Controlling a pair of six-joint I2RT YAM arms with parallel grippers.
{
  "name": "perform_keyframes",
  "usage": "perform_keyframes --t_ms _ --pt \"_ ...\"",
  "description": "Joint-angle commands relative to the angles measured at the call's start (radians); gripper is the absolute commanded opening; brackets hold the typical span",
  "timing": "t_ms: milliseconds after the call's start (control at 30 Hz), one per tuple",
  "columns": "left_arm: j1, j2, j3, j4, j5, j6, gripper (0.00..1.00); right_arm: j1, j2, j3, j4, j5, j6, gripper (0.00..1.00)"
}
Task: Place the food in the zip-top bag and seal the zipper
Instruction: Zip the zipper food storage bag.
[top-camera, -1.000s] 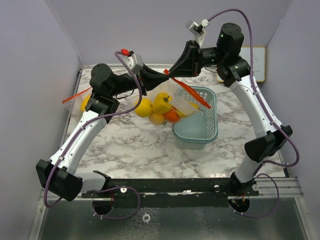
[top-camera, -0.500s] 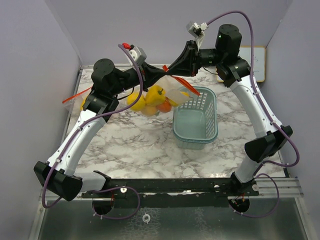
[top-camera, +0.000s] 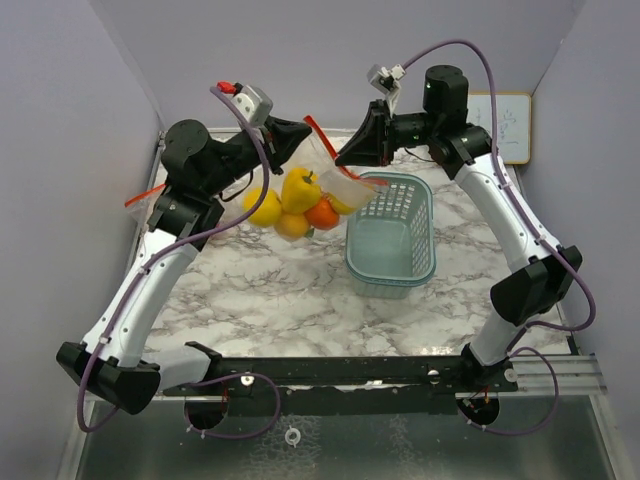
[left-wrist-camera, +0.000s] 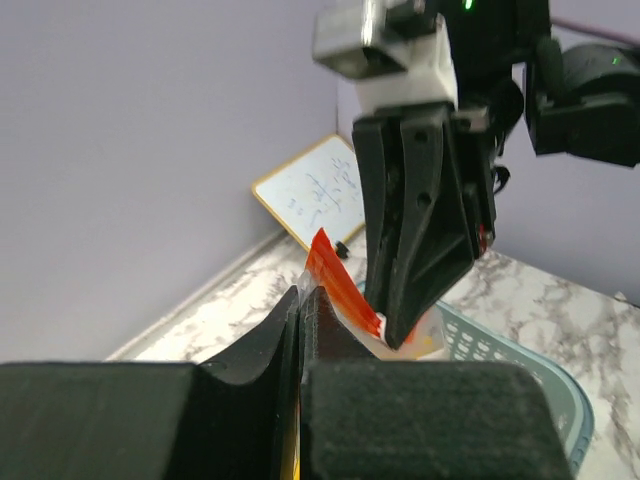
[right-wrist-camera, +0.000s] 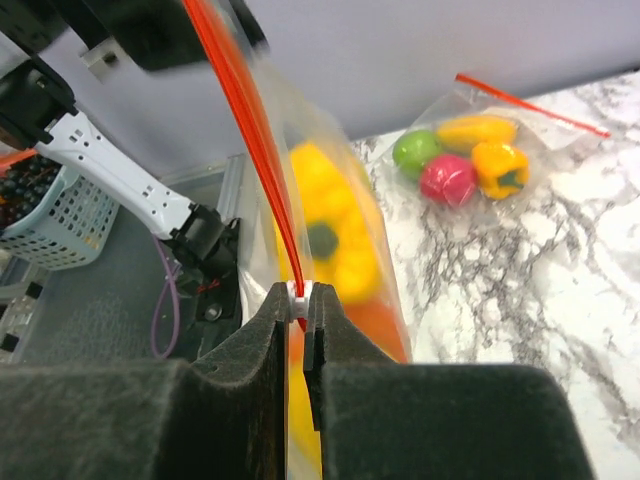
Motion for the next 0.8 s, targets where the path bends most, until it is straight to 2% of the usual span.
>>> perform_keyframes --t_ms 0,200,333,533,567,600,667,700,733,767 --pt "0.030 -0.086 0.087 0.105 -0.126 0.058 0.00 -0.026 -0.040 -0.065 -0.088 -0.043 -0.050 0.02" --pt "0.035 -0.099 0.129 0.051 -0.181 0.126 0.00 -0.075 -0.093 -0.178 -0.123 0.025 -0.107 0.02" --pt "0.035 -0.103 0.134 0.025 -0.202 0.162 0.00 -0.098 -0.136 -0.248 -0.114 0.139 -0.109 0.02" --pt "0.035 -0.103 0.099 0.024 -0.215 0.161 0.00 -0.099 -0.136 -0.263 -0.168 0.292 -0.107 0.03" --pt "0.035 -0.104 0.091 0.024 -0.223 0.161 0.00 -0.099 -0.131 -0.256 -0.182 0.333 -0.103 0.08" --pt "0.035 -0.105 0.080 0.024 -0.231 0.161 0.00 -0.099 -0.126 -0.244 -0.197 0.376 -0.099 0.20" --pt "0.035 -0.106 0.055 0.024 -0.248 0.154 0.00 -0.099 -0.120 -0.215 -0.214 0.468 -0.081 0.50" --pt "0.035 -0.105 0.040 0.023 -0.259 0.150 0.00 -0.099 -0.122 -0.204 -0.216 0.517 -0.068 0.69" --pt "0.035 -0.105 0.024 0.022 -0.271 0.144 0.00 -0.099 -0.126 -0.197 -0.214 0.567 -0.053 0.95" --pt "0.035 -0.105 0.005 0.021 -0.287 0.139 0.00 -0.100 -0.132 -0.192 -0.211 0.610 -0.039 1.00"
